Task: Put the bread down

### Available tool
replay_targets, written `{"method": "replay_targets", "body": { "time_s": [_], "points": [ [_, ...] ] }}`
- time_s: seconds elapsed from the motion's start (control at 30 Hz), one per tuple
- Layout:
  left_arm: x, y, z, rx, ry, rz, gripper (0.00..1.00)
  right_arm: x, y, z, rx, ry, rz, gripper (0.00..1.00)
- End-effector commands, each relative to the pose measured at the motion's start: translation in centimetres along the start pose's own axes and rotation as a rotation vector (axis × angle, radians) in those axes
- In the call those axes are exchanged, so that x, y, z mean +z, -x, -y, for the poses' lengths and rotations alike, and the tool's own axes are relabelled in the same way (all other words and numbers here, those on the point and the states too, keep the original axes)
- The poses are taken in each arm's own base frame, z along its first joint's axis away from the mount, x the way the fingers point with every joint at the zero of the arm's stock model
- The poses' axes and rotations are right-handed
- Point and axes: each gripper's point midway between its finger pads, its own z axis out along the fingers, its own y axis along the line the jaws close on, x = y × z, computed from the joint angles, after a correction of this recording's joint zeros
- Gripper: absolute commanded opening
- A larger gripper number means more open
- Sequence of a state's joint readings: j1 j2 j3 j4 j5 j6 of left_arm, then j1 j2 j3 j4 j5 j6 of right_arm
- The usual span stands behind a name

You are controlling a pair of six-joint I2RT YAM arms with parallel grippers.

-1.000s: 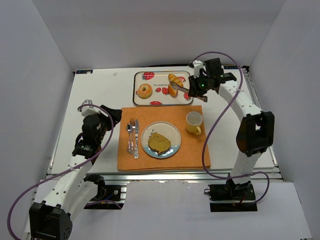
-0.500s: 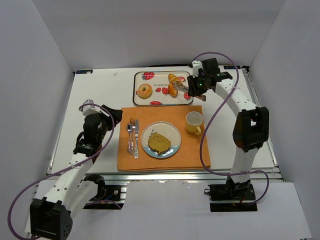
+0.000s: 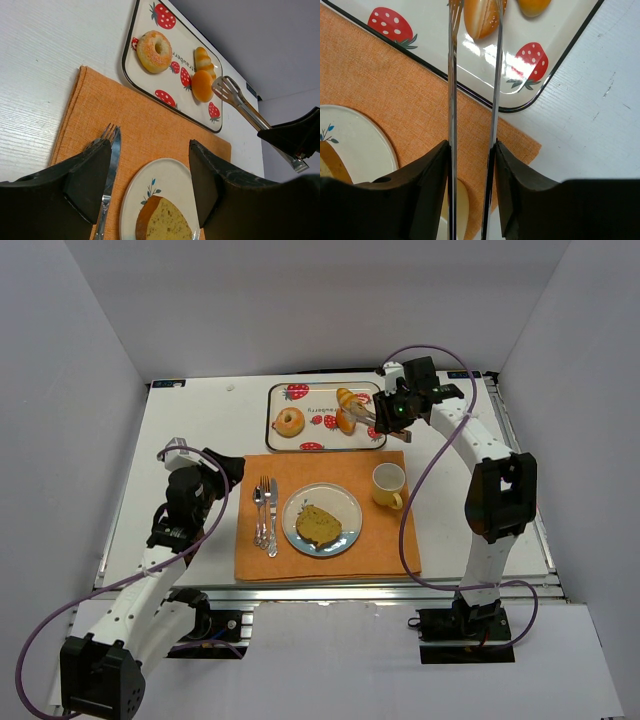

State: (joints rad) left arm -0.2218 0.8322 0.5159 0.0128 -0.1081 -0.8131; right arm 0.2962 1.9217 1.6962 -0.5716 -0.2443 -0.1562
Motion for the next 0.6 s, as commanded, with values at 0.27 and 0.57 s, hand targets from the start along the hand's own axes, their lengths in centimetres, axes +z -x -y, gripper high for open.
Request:
{"method": "replay_targets", "body": {
  "time_s": [0.27, 0.57],
  "points": [
    [0.3, 0.4, 0.6, 0.001, -0.020, 0.009, 0.73, 0.9, 1.6, 0.8, -0.035, -0.027, 0.048, 0.47],
    [0.3, 0.5, 0.5, 0.002, -0.017, 0.012, 0.73, 2.2, 0.6, 0.5, -0.057, -0.030, 0.008, 0.47]
  ]
}}
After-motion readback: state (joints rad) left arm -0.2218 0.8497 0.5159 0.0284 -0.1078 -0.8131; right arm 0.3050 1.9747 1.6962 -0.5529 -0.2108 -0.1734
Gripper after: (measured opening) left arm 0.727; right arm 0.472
